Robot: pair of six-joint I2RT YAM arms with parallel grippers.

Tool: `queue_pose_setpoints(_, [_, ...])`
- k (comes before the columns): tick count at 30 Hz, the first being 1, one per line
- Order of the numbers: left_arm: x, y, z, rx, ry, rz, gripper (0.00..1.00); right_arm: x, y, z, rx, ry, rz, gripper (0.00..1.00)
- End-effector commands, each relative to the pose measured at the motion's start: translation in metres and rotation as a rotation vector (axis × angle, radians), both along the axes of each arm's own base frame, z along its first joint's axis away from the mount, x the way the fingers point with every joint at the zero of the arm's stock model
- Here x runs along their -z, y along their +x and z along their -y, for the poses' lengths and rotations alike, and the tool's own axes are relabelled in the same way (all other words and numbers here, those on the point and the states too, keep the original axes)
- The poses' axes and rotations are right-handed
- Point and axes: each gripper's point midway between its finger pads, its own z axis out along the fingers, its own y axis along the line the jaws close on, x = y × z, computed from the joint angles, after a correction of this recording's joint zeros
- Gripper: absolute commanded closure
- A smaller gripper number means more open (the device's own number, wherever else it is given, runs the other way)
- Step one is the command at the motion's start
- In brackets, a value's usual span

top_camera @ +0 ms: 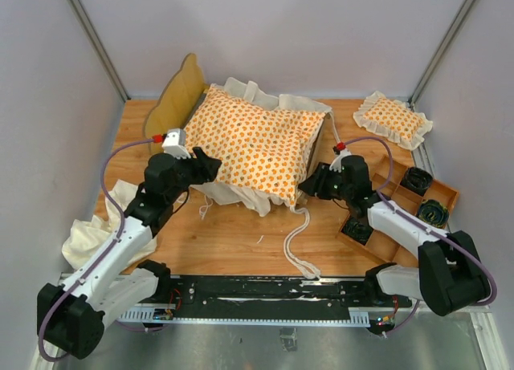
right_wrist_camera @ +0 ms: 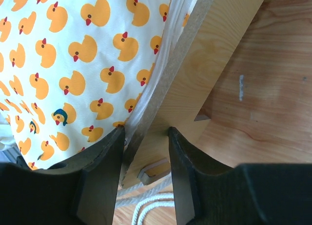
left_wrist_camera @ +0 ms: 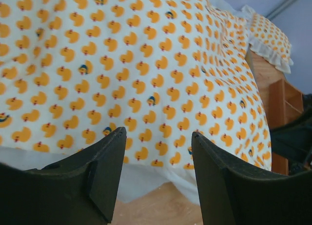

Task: Set up the pet bed
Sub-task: Move the bed frame to the center of the board.

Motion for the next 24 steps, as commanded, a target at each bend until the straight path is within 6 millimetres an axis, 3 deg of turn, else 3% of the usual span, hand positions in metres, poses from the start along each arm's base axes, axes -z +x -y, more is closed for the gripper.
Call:
queue_pose_setpoints(1, [-0.014, -0.016, 0.035, 0.147, 0.026, 0.077, 0.39, -0.033, 0.015, -0.027, -0.038, 0.100, 0.062, 0.59])
queue_pose_setpoints(4, [-0.008, -0.033, 0.061, 0.247, 0.026, 0.081, 0.39, -0.030, 0.013, -0.024, -0.067, 0.033, 0.057, 0.54])
queue_pose_setpoints(8, [0.000, -0.056, 0.093, 0.349, 0.022, 0.084, 0.39, -0.013, -0.001, 0.013, -0.036, -0.195, 0.045, 0.41])
queue_pose_setpoints(12, [0.010, -0.077, 0.125, 0.448, 0.024, 0.072, 0.38, -0.015, -0.022, 0.036, -0.047, -0.300, 0.059, 0.39])
queue_pose_setpoints(19, [0.023, -0.090, 0.163, 0.547, 0.007, 0.021, 0.38, -0.012, -0.062, 0.039, -0.033, -0.251, 0.026, 0.49])
queue_pose_setpoints(24, [0.025, -0.084, 0.166, 0.526, 0.008, 0.010, 0.38, 0.013, -0.076, 0.031, -0.014, -0.233, -0.029, 0.53])
